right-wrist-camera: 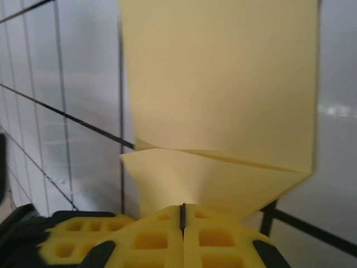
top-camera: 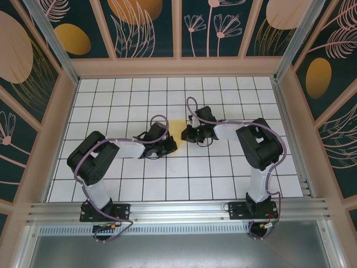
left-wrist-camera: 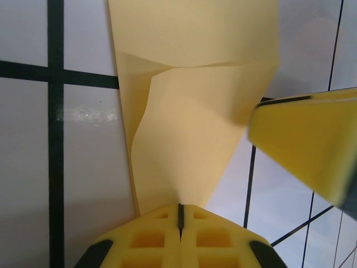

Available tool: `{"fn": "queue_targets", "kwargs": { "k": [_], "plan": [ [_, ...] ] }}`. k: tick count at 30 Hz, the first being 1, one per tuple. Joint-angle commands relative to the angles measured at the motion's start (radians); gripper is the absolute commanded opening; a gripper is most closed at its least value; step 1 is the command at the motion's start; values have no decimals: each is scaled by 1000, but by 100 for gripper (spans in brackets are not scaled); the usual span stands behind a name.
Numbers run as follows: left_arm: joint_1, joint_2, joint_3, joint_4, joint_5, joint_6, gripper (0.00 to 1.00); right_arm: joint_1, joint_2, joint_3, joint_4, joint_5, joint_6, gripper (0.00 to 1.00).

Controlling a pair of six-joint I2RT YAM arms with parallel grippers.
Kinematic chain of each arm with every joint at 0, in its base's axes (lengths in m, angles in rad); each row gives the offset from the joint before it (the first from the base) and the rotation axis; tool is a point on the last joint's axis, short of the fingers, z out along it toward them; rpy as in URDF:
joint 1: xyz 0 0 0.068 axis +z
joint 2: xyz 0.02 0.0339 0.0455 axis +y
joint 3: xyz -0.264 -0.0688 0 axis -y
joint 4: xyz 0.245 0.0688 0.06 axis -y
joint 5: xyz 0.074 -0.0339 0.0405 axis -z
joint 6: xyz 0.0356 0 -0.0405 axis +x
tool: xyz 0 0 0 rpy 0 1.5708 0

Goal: Fold a paper plane with a square sheet of paper (pick it up from the middle)

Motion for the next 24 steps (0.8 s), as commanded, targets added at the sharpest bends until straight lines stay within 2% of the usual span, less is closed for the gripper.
{"fn": "queue_targets", "kwargs": {
  "k": [1, 13, 18, 24],
  "plan": [
    [6, 43, -35, -174, -77, 12, 0, -1, 42, 4, -7, 5, -26, 0],
    [4, 40, -70, -153, -72, 4, 0, -138, 84, 75, -49, 174, -44, 0],
    [5, 37, -67, -154, -71, 7, 0, -128, 23, 77, -43, 138, -48, 0],
    [6, 37, -52, -156, -67, 15, 0, -73, -61, -9, 30, 27, -23, 0]
  ]
}}
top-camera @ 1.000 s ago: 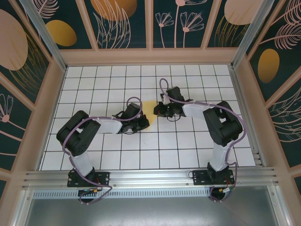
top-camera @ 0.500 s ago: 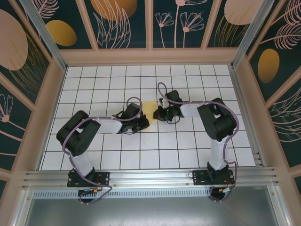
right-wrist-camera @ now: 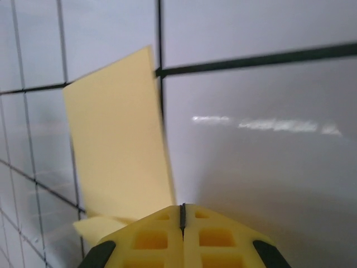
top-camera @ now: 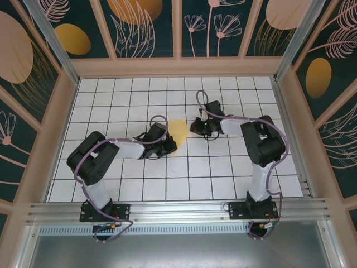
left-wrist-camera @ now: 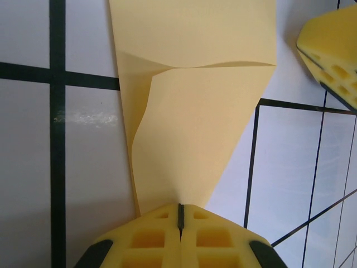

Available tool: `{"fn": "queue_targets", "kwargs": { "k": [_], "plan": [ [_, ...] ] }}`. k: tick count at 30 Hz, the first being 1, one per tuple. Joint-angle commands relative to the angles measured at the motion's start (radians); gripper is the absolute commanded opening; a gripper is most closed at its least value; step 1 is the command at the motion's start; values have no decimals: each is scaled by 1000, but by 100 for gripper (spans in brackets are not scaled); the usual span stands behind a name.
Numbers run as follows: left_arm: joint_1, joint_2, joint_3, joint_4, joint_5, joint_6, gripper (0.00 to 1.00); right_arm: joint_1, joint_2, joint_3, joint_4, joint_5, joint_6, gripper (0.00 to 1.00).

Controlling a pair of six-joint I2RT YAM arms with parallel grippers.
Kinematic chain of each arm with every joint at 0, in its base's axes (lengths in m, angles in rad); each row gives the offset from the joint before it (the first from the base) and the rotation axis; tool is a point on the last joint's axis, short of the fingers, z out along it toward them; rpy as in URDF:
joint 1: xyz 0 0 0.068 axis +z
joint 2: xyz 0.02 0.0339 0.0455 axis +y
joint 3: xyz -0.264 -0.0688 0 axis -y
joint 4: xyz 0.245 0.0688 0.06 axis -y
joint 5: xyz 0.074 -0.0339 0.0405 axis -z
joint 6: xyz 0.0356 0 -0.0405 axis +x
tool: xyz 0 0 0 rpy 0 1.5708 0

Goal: Fold a paper plane with a square sheet of paper (pick it up from the middle)

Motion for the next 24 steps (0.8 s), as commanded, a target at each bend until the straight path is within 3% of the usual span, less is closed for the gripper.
{"fn": "queue_targets", "kwargs": {
  "k": [1, 9, 17, 21, 24],
  "plan": [
    [4, 40, -35, -180, -65, 16, 0, 40, -52, -48, 53, -74, 11, 0],
    [4, 37, -18, -184, -61, 29, 0, 71, 31, -38, 67, -114, 37, 0],
    [4, -20, 32, -160, -41, 90, 0, 68, 95, 8, -60, -49, -5, 0],
    [5, -69, 33, -33, -10, 97, 13, 67, 105, 5, -76, -52, -16, 0],
    [5, -91, 52, -7, -25, 107, 16, 67, 106, 0, -78, -56, -17, 0]
  ]
}}
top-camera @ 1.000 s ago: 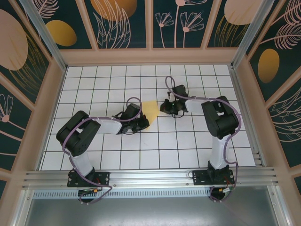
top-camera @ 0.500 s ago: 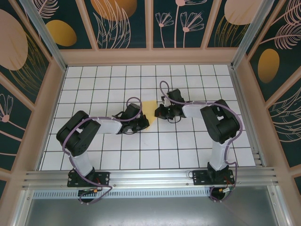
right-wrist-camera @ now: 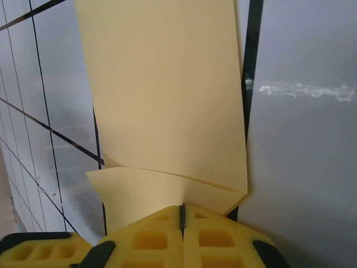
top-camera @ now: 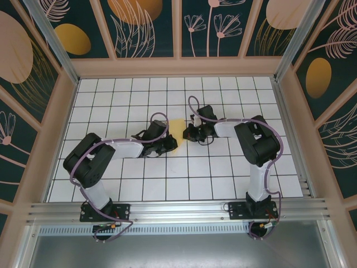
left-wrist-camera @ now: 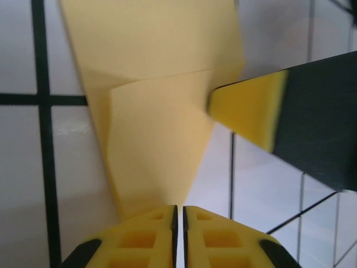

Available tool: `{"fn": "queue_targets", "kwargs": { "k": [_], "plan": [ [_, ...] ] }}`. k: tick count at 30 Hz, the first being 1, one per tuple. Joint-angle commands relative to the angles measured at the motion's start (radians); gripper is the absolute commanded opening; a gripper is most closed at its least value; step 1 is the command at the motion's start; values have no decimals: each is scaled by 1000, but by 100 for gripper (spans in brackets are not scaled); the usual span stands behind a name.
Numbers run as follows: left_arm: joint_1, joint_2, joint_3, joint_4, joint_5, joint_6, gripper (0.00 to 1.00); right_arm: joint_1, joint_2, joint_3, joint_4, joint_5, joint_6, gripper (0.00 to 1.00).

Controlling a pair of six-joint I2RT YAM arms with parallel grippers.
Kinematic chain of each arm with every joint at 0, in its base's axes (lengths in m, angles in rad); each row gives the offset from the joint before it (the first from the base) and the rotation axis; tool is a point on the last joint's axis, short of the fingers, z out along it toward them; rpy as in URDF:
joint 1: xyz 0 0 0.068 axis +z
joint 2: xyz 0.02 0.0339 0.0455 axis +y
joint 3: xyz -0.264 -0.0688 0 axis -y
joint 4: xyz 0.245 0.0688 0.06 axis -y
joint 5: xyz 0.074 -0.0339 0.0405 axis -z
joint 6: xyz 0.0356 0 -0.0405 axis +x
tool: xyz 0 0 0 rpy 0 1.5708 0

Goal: Fold a paper plane with a square sheet of paper (pick it up from the middle)

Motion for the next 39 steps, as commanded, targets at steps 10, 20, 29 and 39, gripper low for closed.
{"fn": "queue_targets", "kwargs": {
  "k": [10, 20, 29, 39],
  "plan": [
    [4, 101, 98, 70, 13, 58, 0, -1, 57, -4, -85, 37, -30, 0],
    [4, 152, 125, 112, 39, 90, 0, -1, 61, -9, -85, 35, -31, 0],
    [5, 205, 139, 96, 68, 107, 0, -4, 71, -8, -91, 35, -25, 0],
    [4, 186, 89, 25, 120, 267, 0, -19, 81, -10, -107, 42, -26, 0]
  ]
}}
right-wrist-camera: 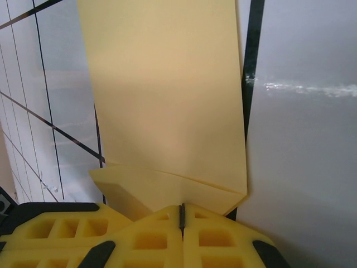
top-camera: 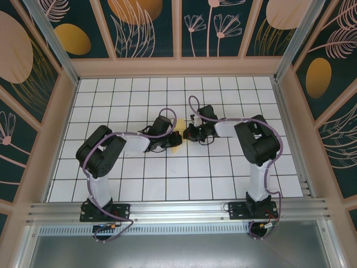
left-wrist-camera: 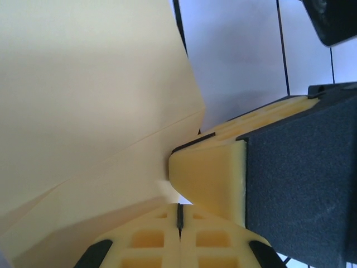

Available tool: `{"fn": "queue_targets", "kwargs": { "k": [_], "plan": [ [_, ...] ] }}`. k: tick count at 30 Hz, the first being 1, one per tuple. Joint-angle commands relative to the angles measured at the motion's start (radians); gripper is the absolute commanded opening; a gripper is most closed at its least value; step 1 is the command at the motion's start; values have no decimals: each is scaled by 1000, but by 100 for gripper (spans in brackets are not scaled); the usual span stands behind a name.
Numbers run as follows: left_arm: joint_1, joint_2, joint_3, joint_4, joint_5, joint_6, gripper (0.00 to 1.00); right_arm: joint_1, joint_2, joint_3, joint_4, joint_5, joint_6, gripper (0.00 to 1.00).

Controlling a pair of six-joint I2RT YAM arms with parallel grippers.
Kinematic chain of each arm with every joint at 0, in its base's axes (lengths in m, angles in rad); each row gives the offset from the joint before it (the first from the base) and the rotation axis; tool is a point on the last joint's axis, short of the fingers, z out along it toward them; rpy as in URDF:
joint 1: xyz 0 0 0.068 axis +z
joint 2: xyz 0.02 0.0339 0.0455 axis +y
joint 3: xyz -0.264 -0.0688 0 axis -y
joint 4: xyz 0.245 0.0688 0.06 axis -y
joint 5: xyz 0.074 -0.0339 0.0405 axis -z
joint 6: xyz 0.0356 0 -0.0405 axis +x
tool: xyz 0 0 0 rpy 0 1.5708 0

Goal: Fold a paper plane with a square sheet of paper (pick it up from the middle)

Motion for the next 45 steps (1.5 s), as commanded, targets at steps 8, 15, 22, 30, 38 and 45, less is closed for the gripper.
{"fn": "queue_targets", "kwargs": {
  "k": [8, 15, 22, 30, 38, 45],
  "plan": [
    [-9, 4, -44, -103, 63, 216, 0, -7, 82, -5, -116, 74, -14, 0],
    [-9, -15, -75, -133, 44, 263, 0, -7, 85, 0, -128, 82, -18, 0],
    [-8, -80, -163, -116, 57, 273, 0, -13, 88, 3, -134, 86, -24, 0],
    [-8, -138, -258, -74, 100, 255, 0, -14, 92, 3, -140, 90, -28, 0],
    [-9, -162, -274, -138, 70, 246, 0, -17, 93, 3, -142, 92, -29, 0],
    [-9, -240, -267, -191, 73, 269, 0, -17, 88, 1, -142, 93, -25, 0]
  ]
}}
